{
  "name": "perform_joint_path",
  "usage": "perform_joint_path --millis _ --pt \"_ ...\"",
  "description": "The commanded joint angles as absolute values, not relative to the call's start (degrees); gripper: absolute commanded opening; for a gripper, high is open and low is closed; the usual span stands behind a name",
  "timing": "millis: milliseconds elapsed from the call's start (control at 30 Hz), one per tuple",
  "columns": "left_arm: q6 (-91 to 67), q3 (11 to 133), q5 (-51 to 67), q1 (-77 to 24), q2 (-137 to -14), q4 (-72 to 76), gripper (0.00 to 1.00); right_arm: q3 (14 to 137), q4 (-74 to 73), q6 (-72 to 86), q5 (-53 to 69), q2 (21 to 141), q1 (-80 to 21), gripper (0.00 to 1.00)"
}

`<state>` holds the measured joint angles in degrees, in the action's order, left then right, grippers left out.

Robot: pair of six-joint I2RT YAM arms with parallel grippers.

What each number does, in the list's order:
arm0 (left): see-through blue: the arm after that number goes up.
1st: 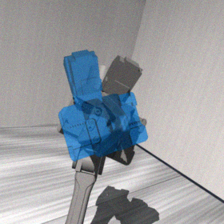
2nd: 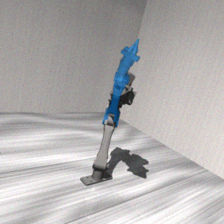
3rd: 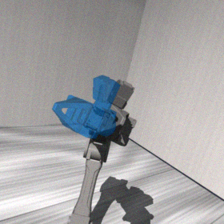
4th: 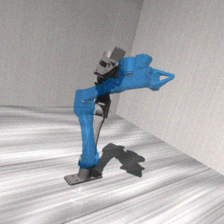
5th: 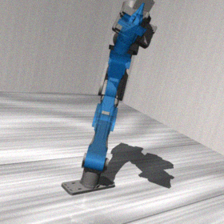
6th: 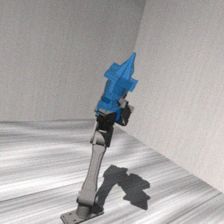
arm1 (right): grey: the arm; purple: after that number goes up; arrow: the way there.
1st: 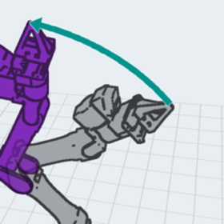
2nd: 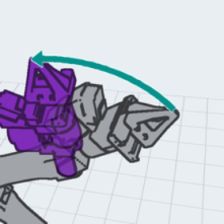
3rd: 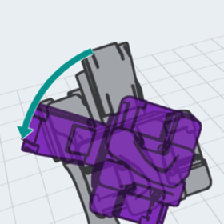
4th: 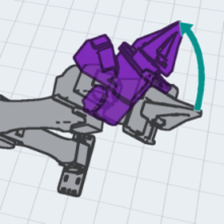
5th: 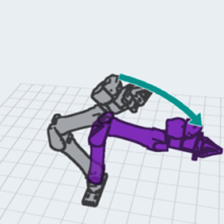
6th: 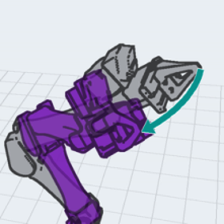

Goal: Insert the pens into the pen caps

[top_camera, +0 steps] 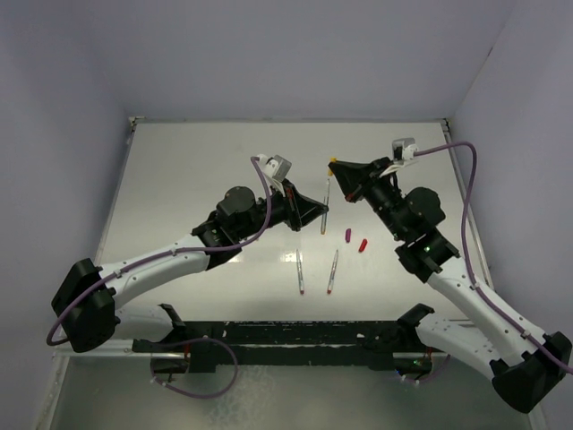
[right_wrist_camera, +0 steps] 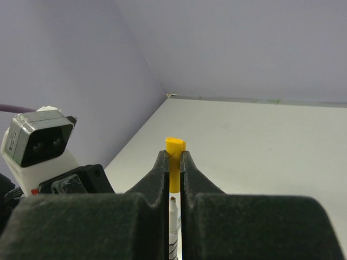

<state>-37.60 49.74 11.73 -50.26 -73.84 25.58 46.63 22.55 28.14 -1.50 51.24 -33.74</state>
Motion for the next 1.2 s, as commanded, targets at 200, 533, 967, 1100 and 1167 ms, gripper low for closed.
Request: perform_joint_path --millis 200,533,967,1100,1167 --pt "-36.3 51.4 11.3 -49.7 -72.6 27.4 0.00 47.3 24.3 28.4 -0.5 50.5 -33.7 0.00" --pt "-36.6 51.4 11.2 -49.2 -72.8 27.7 0.00 46.8 23.8 28.7 0.3 50.9 -33.7 0.00" --pt "-37.6 51.0 12.2 -48.6 -73.0 28.6 0.00 45.7 24.2 29.1 1.3 52.1 -33.7 0.00" --pt "-38.0 50.6 12.2 -48.4 -72.9 29.1 0.00 45.6 24.0 29.2 1.6 52.2 -33.7 0.00" --pt "-38.3 50.4 11.9 -48.2 -72.9 29.6 0.00 45.6 23.8 29.2 1.9 52.2 -33.7 0.00"
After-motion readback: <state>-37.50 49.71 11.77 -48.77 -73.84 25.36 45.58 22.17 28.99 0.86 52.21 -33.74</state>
